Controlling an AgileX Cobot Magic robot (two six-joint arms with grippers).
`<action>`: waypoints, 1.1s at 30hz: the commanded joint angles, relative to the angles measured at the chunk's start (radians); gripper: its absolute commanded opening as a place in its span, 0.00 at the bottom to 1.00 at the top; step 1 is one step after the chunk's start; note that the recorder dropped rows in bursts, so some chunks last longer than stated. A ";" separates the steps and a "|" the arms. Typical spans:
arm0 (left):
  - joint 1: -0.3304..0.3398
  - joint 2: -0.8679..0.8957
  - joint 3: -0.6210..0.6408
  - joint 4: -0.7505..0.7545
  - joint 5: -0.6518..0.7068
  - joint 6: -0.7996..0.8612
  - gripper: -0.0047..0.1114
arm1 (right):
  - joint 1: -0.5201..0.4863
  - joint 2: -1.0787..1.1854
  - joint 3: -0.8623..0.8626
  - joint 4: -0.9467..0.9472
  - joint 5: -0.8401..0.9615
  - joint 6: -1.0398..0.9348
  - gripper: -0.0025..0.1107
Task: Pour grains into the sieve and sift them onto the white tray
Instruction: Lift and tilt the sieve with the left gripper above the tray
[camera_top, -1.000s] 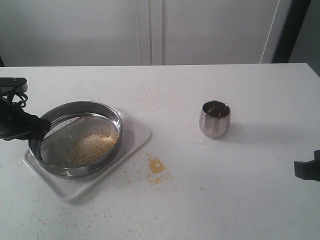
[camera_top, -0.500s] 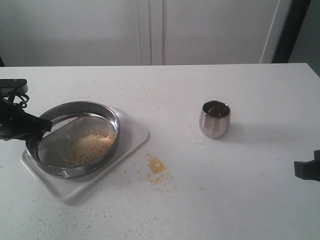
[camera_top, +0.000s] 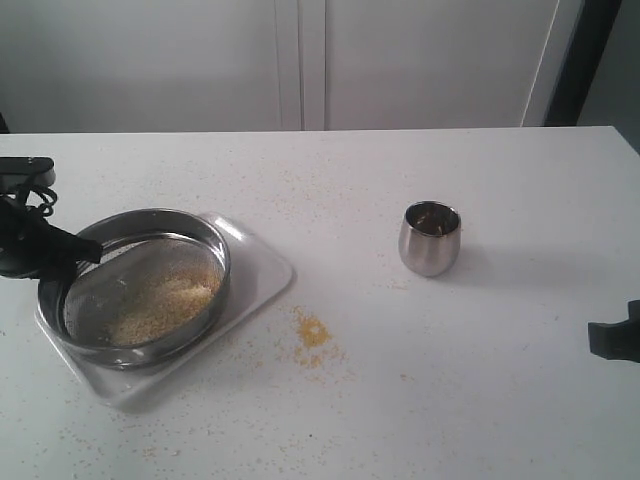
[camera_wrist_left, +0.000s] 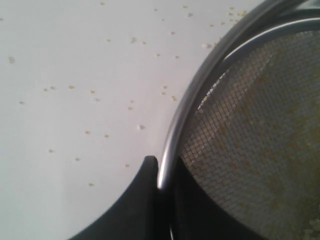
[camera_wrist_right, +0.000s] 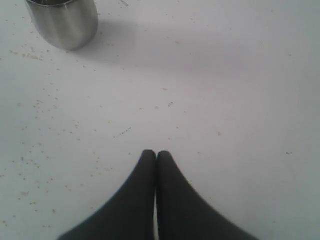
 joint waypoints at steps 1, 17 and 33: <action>-0.001 -0.025 -0.031 -0.030 0.104 -0.019 0.04 | -0.002 -0.002 0.003 0.000 -0.003 0.002 0.02; 0.117 -0.158 -0.080 -0.116 0.323 0.005 0.04 | -0.002 -0.002 0.003 0.000 -0.003 0.002 0.02; 0.066 -0.147 -0.054 -0.145 0.292 0.076 0.04 | -0.002 -0.002 0.003 0.000 -0.003 0.002 0.02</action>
